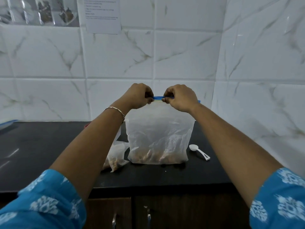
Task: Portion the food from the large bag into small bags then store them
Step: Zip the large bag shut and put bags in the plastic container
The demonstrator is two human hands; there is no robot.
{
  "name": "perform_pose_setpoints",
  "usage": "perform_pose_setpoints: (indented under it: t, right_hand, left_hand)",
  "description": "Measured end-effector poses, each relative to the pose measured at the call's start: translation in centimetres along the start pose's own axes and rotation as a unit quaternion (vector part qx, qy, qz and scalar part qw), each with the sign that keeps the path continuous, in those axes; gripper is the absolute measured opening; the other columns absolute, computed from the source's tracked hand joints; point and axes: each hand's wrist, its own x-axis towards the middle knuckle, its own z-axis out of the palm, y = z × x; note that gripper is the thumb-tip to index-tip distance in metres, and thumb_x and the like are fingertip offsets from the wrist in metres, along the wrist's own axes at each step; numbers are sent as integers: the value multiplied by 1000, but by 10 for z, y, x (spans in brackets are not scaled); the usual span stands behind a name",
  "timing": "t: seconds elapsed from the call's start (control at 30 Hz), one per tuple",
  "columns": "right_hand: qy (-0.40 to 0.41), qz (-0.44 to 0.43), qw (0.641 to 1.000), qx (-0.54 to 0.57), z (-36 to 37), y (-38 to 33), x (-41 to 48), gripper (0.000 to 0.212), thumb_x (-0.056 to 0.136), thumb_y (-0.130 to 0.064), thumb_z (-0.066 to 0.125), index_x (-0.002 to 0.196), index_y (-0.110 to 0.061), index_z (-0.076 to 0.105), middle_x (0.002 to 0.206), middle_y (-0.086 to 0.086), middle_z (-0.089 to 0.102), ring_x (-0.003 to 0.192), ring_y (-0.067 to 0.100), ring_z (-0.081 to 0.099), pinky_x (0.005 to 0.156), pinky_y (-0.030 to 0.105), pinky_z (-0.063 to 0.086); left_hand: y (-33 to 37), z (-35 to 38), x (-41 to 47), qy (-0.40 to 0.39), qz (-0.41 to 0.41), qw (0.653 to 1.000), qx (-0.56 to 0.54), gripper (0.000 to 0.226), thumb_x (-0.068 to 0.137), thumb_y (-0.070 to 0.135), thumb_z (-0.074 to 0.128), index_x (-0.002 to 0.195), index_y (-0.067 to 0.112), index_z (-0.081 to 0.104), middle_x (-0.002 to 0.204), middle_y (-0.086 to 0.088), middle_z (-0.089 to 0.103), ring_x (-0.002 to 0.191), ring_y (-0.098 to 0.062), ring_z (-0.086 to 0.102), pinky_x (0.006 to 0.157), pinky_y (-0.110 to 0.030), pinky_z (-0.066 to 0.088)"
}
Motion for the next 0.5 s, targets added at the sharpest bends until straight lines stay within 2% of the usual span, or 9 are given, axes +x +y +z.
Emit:
perform_pose_setpoints:
  t: [0.07,0.2,0.27,0.4,0.5]
  right_hand:
    - [5,7,1000,-1,1,-1,-1,17,90,-37,65,99,-25,72,89,-7,67,79,14,56,67,27,34]
    - [-14,9,999,30,3,1,-5,19,91,-41,62,96,-26,70,88,-8,65,79,14,57,55,25,34]
    - [-38,4,999,32,2,7,-7,23,92,-44,59,94,-23,69,86,-5,64,75,17,57,57,27,38]
    - [-62,11,997,42,-4,24,-8,25,99,-37,49,95,-23,68,92,-8,68,86,16,63,73,34,49]
    - [-61,3,998,-11,-5,30,-6,26,102,-35,42,92,-25,64,90,-9,66,84,15,61,66,29,43]
  left_hand:
    - [0,2,-1,2,5,1000,10,16,92,16,61,104,11,70,97,-5,70,86,-16,55,75,-25,41]
    - [-4,6,0,4,2,1000,4,19,94,19,59,108,10,68,100,-6,69,88,-16,53,73,-25,37]
    - [-7,9,0,4,-3,1000,-3,20,95,18,57,111,10,66,101,-7,69,86,-17,53,73,-26,37]
    - [-11,16,2,8,-7,1000,-22,19,99,21,49,112,14,61,99,-5,67,77,-18,53,72,-32,46]
    - [-13,22,7,1,-1,999,-32,19,100,24,46,112,17,59,93,-5,65,68,-14,51,64,-28,40]
